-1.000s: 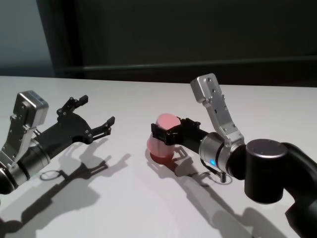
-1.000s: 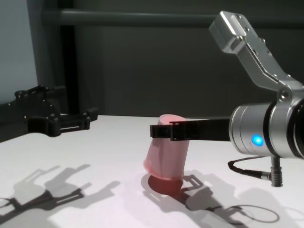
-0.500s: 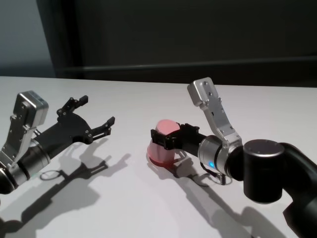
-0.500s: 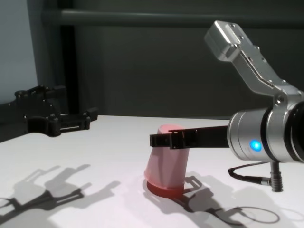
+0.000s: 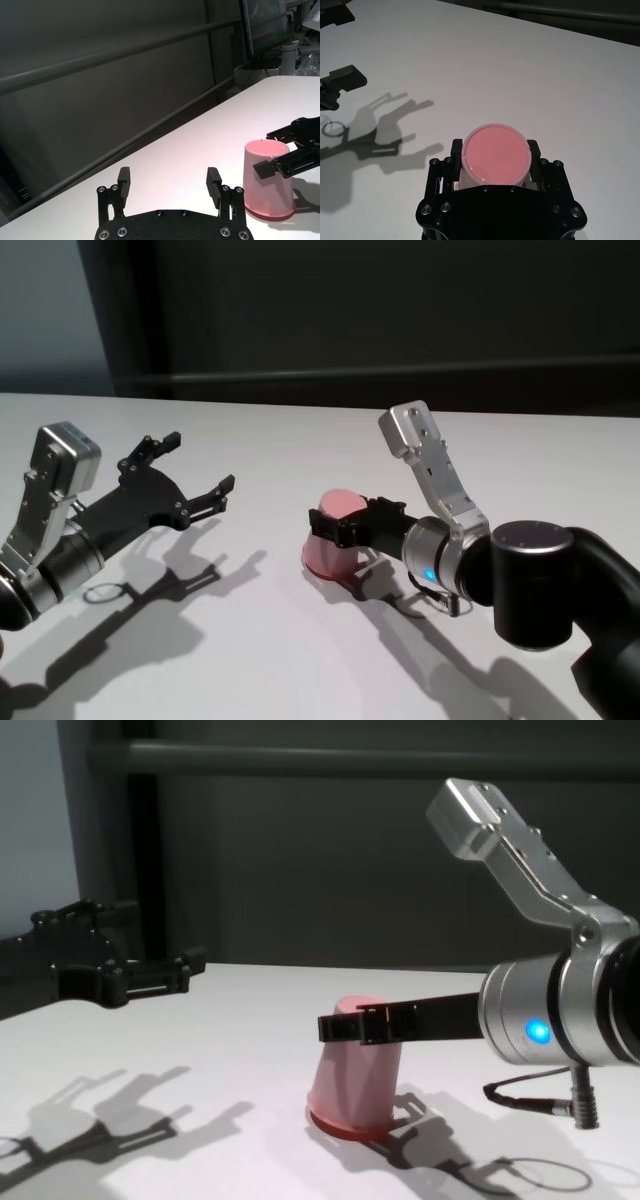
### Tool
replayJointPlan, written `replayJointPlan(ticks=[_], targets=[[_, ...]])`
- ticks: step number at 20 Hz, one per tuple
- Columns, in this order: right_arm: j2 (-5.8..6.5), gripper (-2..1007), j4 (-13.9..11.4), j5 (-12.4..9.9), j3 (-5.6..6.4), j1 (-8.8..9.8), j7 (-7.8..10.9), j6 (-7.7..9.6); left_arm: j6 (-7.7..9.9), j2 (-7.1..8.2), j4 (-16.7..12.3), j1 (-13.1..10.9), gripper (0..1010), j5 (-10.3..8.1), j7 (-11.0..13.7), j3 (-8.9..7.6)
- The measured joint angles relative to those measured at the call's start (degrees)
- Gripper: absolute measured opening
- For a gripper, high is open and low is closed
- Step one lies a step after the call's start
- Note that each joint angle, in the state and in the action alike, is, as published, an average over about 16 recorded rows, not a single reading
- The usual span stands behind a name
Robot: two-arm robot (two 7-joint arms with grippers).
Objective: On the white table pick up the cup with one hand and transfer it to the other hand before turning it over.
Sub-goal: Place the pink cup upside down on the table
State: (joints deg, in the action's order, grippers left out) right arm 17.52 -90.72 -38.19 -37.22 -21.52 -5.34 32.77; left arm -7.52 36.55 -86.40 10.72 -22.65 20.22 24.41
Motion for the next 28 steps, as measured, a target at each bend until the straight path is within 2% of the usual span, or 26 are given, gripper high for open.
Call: replayJointPlan(ticks=[6,20,28], targets=[[-0.12,766,0.1,0.0,0.17,0.06,-0.03,0.42,0.00,0.00,0.0,0.0,1001,0.00,0.0,0.00],[-0.02,980,0.1,-0.2,0.10,0.11,-0.09,0.07,0.00,0.00,0.0,0.0,1001,0.00,0.0,0.00],[0.01,1002,0.0,-0.2,0.07,0.11,-0.08,-0.06,0.00,0.00,0.0,0.0,1001,0.00,0.0,0.00]])
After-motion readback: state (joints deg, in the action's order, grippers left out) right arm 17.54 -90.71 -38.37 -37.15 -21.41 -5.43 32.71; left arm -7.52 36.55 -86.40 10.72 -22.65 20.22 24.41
